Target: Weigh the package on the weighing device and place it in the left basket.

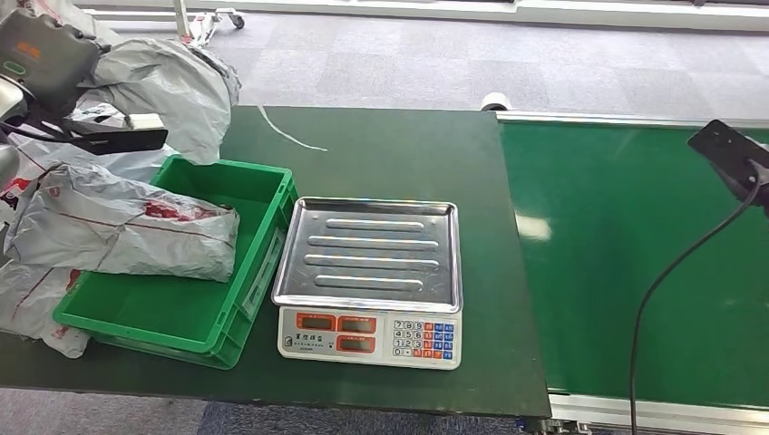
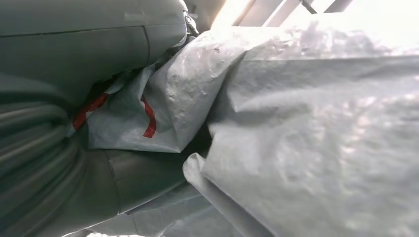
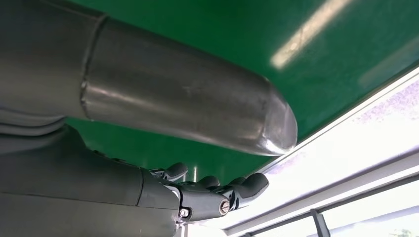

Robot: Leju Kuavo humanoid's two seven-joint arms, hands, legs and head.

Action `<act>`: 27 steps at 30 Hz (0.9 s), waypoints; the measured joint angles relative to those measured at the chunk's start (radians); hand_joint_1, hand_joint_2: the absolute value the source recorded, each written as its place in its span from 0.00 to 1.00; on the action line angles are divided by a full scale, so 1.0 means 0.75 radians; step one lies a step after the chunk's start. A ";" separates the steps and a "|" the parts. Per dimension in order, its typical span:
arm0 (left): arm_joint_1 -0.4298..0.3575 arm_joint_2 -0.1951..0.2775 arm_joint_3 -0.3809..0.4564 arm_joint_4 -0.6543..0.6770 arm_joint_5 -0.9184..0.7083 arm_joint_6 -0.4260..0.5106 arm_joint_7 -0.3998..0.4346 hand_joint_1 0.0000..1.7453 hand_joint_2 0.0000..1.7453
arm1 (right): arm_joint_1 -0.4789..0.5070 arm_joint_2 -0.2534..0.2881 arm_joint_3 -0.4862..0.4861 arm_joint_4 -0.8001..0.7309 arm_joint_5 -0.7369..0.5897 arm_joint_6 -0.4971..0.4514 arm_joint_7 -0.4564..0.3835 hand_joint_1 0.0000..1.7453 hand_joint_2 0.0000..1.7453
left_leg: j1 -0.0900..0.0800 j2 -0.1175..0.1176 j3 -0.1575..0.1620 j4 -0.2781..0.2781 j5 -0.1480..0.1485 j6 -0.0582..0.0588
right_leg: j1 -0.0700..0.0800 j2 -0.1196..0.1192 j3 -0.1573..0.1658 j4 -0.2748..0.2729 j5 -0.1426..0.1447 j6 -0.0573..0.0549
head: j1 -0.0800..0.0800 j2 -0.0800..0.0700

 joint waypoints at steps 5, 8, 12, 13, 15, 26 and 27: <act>0.095 0.146 0.004 -0.070 0.079 0.000 0.014 1.00 1.00 | 0.048 -0.035 -0.044 -0.032 -0.001 0.012 0.003 0.00 0.00 | 0.000 0.000 0.000 0.000 -0.001 0.001 | -0.001 0.000 0.000 0.000 0.000 0.000 | 0.000 0.000; 0.185 0.214 0.015 -0.106 0.135 0.000 0.010 1.00 1.00 | 0.089 -0.052 -0.076 -0.064 -0.001 0.012 0.017 0.00 0.00 | 0.000 0.000 0.000 0.000 -0.001 0.001 | -0.001 -0.001 0.000 0.000 -0.001 0.000 | 0.000 0.000; 0.297 0.243 0.037 -0.137 0.148 -0.005 0.010 0.91 1.00 | 0.144 -0.082 -0.119 -0.120 -0.012 0.019 0.029 0.00 0.00 | 0.000 -0.003 -0.001 0.000 -0.001 0.001 | -0.001 -0.004 0.001 0.000 -0.001 0.000 | 0.000 0.000; 0.323 0.248 0.042 -0.146 0.147 -0.012 0.011 0.69 1.00 | 0.153 -0.089 -0.129 -0.133 -0.013 0.024 0.032 0.00 0.00 | 0.000 -0.003 -0.001 0.000 -0.001 0.001 | -0.001 -0.004 0.001 0.000 -0.001 0.000 | 0.000 0.000; 0.377 0.260 0.054 -0.171 0.150 -0.030 0.013 0.21 1.00 | 0.162 -0.097 -0.145 -0.150 -0.011 0.034 0.036 0.00 0.00 | 0.000 -0.001 -0.001 0.000 -0.001 0.001 | -0.001 -0.003 0.001 0.000 -0.001 0.000 | 0.000 0.000; 0.672 0.267 0.189 -0.296 0.096 -0.016 0.021 0.00 0.00 | 0.155 -0.087 -0.157 -0.165 0.014 0.020 0.056 0.00 0.00 | -0.001 -0.001 0.000 0.000 -0.001 0.001 | -0.001 -0.002 0.000 0.000 -0.001 0.000 | 0.000 0.000; 0.685 0.258 0.200 -0.295 0.080 -0.011 0.017 0.00 0.00 | 0.160 -0.088 -0.158 -0.169 0.009 0.020 0.058 0.00 0.00 | -0.001 -0.001 0.000 0.000 -0.001 0.001 | -0.001 -0.002 0.000 0.000 -0.001 0.000 | 0.000 0.000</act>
